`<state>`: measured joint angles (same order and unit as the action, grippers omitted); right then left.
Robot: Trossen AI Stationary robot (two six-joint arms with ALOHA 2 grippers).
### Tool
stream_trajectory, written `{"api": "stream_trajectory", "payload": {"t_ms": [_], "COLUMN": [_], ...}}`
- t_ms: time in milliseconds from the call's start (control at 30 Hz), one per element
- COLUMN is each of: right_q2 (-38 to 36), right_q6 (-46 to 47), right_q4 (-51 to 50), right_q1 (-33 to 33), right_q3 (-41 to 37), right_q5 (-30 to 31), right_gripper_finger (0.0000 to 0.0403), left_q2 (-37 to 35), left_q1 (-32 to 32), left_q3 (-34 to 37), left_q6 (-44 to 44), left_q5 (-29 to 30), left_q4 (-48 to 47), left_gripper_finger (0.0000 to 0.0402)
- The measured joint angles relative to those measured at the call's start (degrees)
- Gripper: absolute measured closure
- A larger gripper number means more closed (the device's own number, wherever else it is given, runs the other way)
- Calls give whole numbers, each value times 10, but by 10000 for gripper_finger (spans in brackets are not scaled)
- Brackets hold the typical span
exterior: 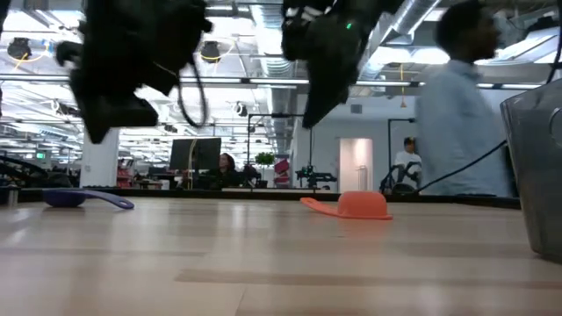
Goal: Nest measuring cups in basket
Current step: Stack the orange measuring cup on top of the light blue measuring cup in the black bin
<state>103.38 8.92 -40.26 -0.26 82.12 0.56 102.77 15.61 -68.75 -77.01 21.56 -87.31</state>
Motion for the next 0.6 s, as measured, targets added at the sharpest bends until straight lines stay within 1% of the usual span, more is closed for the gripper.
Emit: {"api": "stream_trajectory", "payload": {"t_ms": [133, 200, 267, 367, 467, 600], "right_q2": [45, 60, 75, 96, 113, 134], "right_q6": [-6, -13, -17, -17, -19, -29], "right_q4": [16, 22, 20, 18, 30, 24], "right_q1": [3, -2, -9, -20, -23, -25], "right_q3": [0, 1, 1, 0, 1, 1], "right_q5": [45, 70, 78, 74, 70, 25], "right_gripper_finger": [395, 395, 389, 385, 392, 397], "left_q2": [-53, -74, -87, -101, -100, -99], "left_q1": [35, 49, 64, 80, 94, 106], "left_q3": [46, 58, 71, 80, 82, 82], "left_q6": [-53, -85, -124, -172, -199, -213], "left_q5": [-17, -21, -23, -25, -35, -42], "left_q4": [29, 43, 51, 64, 64, 77], "left_gripper_finger": [401, 401, 401, 401, 401, 401]}}
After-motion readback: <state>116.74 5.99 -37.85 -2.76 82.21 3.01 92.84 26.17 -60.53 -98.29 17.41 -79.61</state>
